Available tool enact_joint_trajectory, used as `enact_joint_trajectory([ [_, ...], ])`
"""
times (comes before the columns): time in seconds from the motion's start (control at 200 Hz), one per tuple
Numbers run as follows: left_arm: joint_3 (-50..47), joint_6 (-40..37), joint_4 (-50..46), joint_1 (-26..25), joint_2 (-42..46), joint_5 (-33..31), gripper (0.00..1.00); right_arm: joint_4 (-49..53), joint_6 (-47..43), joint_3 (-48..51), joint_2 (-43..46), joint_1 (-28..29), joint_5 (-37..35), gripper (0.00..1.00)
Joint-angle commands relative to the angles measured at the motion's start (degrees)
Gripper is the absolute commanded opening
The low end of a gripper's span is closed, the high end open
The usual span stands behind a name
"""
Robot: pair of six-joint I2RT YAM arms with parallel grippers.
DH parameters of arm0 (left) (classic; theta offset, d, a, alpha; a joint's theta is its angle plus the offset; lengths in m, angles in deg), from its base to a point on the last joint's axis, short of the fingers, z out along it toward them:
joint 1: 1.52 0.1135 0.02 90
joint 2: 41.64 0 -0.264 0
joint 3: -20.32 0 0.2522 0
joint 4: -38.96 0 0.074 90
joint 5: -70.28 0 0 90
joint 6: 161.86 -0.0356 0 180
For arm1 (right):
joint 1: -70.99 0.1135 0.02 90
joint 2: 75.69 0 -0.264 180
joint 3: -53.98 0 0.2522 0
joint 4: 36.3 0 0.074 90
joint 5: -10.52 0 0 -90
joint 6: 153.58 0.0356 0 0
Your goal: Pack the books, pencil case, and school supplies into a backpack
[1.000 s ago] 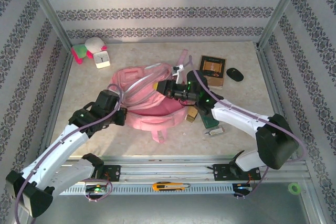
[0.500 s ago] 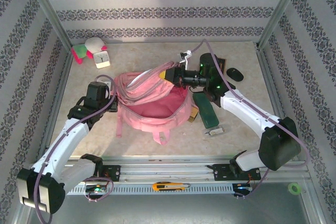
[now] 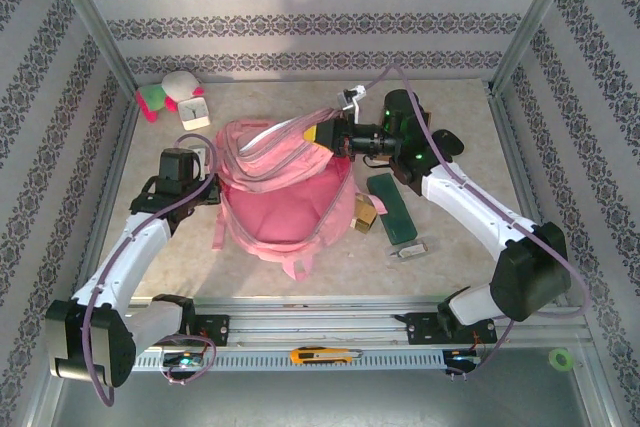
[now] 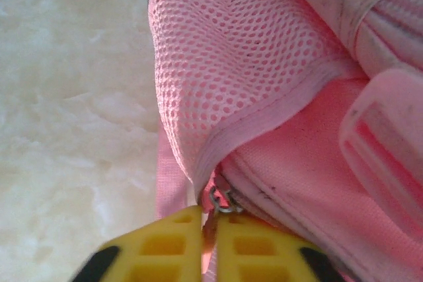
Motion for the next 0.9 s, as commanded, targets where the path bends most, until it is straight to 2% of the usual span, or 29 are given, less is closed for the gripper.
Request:
enact_joint_trajectory([
  [0.0, 1.89, -3.89, 4.65, 1.92, 3.18, 2.78, 0.37, -5.83, -1.26, -4.61, 1.93, 1.54, 2.28, 0.00],
  [0.035, 1.77, -5.77, 5.31, 1.92, 4.74, 4.93, 0.47, -5.02, -2.25, -4.30, 1.72, 2.23, -1.21, 0.00],
  [0.075, 1.79, -7.53, 5.77, 1.88, 6.68, 6.56, 0.52, -4.66, -3.22, -3.87, 1.59, 3.19, -5.05, 0.00],
  [0.155, 2.02, -11.53, 6.53, 1.92, 10.35, 10.40, 0.55, -3.99, -5.49, -3.50, 0.95, 5.52, -13.07, 0.00],
  [0.245, 2.53, -18.23, 6.90, 1.92, 14.20, 21.47, 0.57, -4.43, -6.64, -3.87, -0.66, 7.71, -20.57, 0.00],
  [0.325, 2.32, -23.33, 8.01, 1.83, 17.39, 32.12, 0.61, -4.64, -7.55, -5.61, -3.13, 9.35, -24.49, 0.00],
  [0.395, 2.45, -24.85, 9.47, 1.58, 19.25, 35.53, 0.66, -4.68, -8.33, -7.56, -5.48, 10.41, -26.37, 0.00],
  [0.59, 4.65, -32.31, 7.21, 0.24, 18.43, 33.69, 0.69, -7.29, -9.59, -7.51, -9.32, 14.32, -37.21, 0.00],
  [0.725, 4.41, -33.94, 7.10, -2.20, 16.40, 25.91, 0.70, -7.93, -9.37, -9.20, -12.30, 16.77, -39.30, 0.00],
  [0.894, 2.30, -31.92, 10.02, -3.35, 14.41, 13.48, 0.66, -9.20, -8.50, -8.81, -13.80, 20.01, -43.02, 0.00],
])
